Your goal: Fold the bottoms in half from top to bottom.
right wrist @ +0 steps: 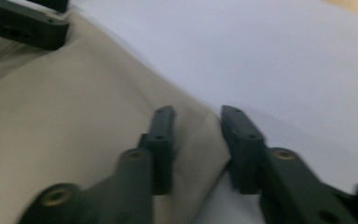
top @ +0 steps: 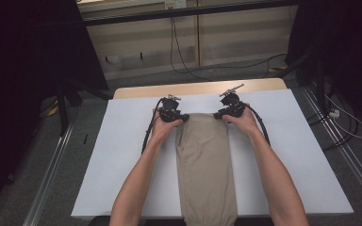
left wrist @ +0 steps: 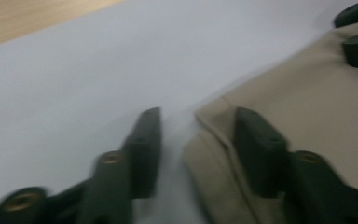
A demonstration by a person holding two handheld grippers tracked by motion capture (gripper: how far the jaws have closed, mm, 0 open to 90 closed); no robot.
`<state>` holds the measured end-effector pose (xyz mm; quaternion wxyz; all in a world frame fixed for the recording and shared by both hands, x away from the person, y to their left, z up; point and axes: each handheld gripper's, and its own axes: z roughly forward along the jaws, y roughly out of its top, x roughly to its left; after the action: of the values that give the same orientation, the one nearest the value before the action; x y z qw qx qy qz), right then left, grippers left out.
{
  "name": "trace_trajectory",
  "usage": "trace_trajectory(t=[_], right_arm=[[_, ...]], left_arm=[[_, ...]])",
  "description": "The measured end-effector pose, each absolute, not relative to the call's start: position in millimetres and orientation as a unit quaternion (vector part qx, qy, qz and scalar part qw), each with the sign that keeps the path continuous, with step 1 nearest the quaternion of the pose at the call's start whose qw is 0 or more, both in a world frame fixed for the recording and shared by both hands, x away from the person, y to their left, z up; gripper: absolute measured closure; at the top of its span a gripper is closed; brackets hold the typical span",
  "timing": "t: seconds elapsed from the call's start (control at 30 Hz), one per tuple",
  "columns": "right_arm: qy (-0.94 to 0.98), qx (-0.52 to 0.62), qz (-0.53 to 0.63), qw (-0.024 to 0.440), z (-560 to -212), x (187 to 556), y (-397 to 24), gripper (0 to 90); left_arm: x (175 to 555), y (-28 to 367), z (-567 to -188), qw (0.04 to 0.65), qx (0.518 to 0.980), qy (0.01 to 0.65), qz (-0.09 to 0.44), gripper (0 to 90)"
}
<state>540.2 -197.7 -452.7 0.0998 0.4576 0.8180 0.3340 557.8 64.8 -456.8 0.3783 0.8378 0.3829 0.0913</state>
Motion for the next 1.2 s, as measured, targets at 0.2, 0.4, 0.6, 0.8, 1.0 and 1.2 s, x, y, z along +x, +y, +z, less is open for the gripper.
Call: trace_trajectory(t=[0.2,0.4,0.6,0.8,1.0,1.2], right_arm=[[0.803,0.469,0.362,0.057,-454,543,-205,86.8],[0.781,0.475,0.400,0.071,-435,540,-214,87.4],[0.759,0.481,0.429,0.092,-411,544,-219,87.5],[0.740,0.481,0.454,0.120,-388,549,-217,87.4],[0.726,0.476,0.474,0.145,-355,552,-221,87.4],[0.728,0.459,0.485,0.156,-332,546,-224,87.4]], left_arm=[[559,68,-456,0.393,0.827,0.399,0.043,86.8],[564,76,-445,0.437,0.799,0.412,0.035,87.6],[567,79,-412,0.467,0.783,0.405,0.072,87.7],[568,81,-376,0.490,0.769,0.399,0.098,87.6],[568,80,-337,0.511,0.762,0.378,0.125,87.6],[554,82,-320,0.531,0.757,0.356,0.133,87.5]])
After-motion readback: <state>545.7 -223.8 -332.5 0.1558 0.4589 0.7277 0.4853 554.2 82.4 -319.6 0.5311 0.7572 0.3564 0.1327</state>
